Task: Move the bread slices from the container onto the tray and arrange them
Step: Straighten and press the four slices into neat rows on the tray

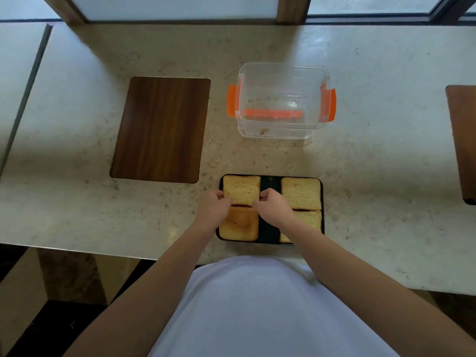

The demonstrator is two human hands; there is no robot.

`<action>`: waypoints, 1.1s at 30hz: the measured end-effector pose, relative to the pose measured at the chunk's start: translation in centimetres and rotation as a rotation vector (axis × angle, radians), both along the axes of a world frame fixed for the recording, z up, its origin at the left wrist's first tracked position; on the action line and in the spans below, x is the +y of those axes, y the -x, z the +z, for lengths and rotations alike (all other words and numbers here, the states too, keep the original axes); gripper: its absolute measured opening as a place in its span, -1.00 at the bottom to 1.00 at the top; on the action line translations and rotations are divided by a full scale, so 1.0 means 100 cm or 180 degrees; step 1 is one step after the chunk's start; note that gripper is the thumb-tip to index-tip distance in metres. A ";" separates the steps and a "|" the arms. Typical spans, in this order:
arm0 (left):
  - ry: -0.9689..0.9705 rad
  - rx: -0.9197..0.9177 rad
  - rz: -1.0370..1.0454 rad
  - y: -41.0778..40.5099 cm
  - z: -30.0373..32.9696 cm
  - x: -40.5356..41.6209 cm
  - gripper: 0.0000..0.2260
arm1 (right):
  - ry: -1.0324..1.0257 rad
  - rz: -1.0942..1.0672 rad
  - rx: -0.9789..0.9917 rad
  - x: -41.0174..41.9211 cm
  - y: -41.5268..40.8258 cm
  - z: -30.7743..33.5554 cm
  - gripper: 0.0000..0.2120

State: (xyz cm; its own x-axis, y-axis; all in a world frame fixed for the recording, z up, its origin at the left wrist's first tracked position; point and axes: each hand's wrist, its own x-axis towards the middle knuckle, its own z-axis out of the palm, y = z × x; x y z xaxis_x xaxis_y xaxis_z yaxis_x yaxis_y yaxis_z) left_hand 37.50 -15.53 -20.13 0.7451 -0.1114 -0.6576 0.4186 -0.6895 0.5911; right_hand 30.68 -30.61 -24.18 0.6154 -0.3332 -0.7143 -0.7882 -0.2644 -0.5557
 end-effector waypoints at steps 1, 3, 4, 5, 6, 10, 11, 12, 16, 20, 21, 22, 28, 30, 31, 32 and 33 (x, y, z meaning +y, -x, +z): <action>0.0008 -0.0004 -0.0011 0.000 0.000 -0.001 -0.60 | 0.0004 -0.0028 -0.0005 -0.001 0.001 0.000 -0.44; 0.0011 -0.0005 -0.0056 0.001 -0.001 -0.004 -0.69 | -0.0003 -0.0080 -0.0014 -0.003 0.003 -0.002 -0.45; 0.0011 -0.0003 -0.0065 0.002 -0.001 -0.006 -0.67 | -0.0010 -0.0099 -0.0023 -0.004 0.004 -0.002 -0.45; 0.0008 -0.0012 -0.0072 0.003 -0.001 -0.007 -0.63 | -0.0014 -0.0108 -0.0029 -0.005 0.005 -0.002 -0.46; -0.0014 -0.0015 -0.0093 0.003 -0.001 -0.008 -0.60 | -0.0018 -0.0122 -0.0033 -0.005 0.005 -0.002 -0.46; -0.0027 0.0013 -0.0124 0.004 -0.002 -0.011 -0.54 | -0.0027 -0.0162 -0.0051 -0.008 0.007 -0.002 -0.45; -0.0021 0.0022 -0.0125 0.004 -0.003 -0.011 -0.54 | -0.0027 -0.0164 -0.0044 -0.008 0.007 -0.001 -0.45; -0.0019 0.0043 -0.0110 0.003 -0.003 -0.011 -0.54 | -0.0031 -0.0165 -0.0036 -0.009 0.007 0.000 -0.45; -0.0003 0.0092 -0.0098 0.002 -0.005 -0.008 -0.56 | -0.0035 -0.0128 -0.0008 -0.008 0.006 0.002 -0.45; 0.0098 0.0086 -0.0026 0.002 -0.003 -0.005 -0.58 | -0.0025 -0.0144 -0.0015 -0.007 0.005 0.008 -0.45; 0.0129 0.0072 0.0007 0.003 -0.002 -0.003 -0.58 | -0.0015 -0.0179 -0.0021 -0.006 0.006 0.009 -0.45; 0.0150 0.0071 0.0034 0.004 0.000 -0.001 -0.59 | -0.0012 -0.0218 -0.0039 -0.005 0.008 0.011 -0.46; 0.0137 0.0235 0.0070 0.018 0.000 0.022 -0.66 | -0.0319 -0.0299 0.0001 -0.001 0.039 0.017 -0.58; 0.0147 0.0347 0.0090 0.024 0.000 0.028 -0.67 | -0.0409 -0.0290 0.0040 0.002 0.047 0.017 -0.61; 0.0146 0.0388 0.0088 0.027 0.000 0.031 -0.68 | -0.0429 -0.0236 0.0063 0.004 0.050 0.018 -0.61; 0.0136 0.0407 0.0080 0.029 0.000 0.032 -0.68 | -0.0428 -0.0158 0.0083 0.005 0.052 0.018 -0.62; 0.0125 0.0408 0.0070 0.031 0.000 0.034 -0.68 | -0.0402 -0.0069 0.0094 0.007 0.054 0.018 -0.64</action>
